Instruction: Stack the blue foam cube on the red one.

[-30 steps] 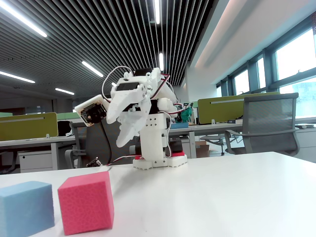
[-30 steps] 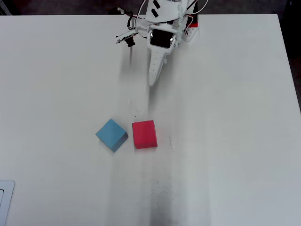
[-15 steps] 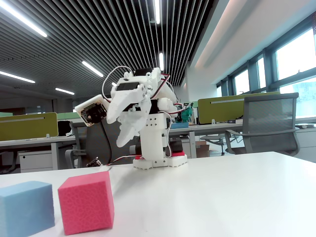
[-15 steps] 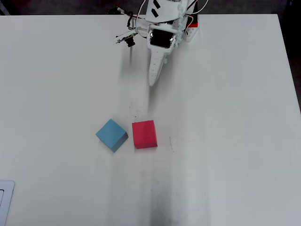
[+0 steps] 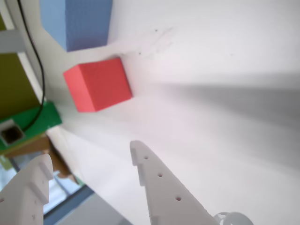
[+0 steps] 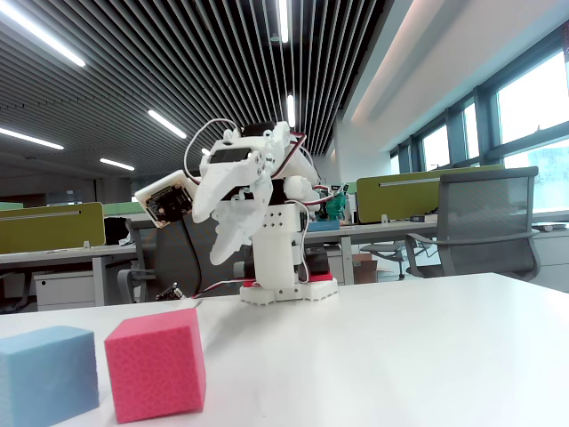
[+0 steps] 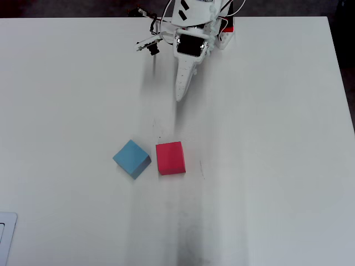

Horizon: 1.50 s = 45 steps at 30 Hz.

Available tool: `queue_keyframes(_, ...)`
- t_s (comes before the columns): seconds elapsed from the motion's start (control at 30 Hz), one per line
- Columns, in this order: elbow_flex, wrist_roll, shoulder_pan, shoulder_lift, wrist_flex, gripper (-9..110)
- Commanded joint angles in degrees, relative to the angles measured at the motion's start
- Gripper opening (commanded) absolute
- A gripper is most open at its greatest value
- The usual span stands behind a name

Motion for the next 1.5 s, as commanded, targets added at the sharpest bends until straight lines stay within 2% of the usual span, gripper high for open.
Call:
queue_keyframes(0.0,-0.44,0.18,-0.26,0.35,-0.88,22)
queue_keyframes(0.87,-0.44,0.18,-0.26,0.35,-0.88,22)
queue_keyframes(0.97,-0.62,0.18,3.08,-0.88,-2.64,22)
queue_keyframes(1.03,-4.48,0.18,5.36,-6.86,-5.54,22)
queue_keyframes(1.23,-24.79,0.35,14.41,-29.62,-2.99,25)
queue_keyframes(1.47,-42.98,5.80,18.46,-52.03,-3.08,27)
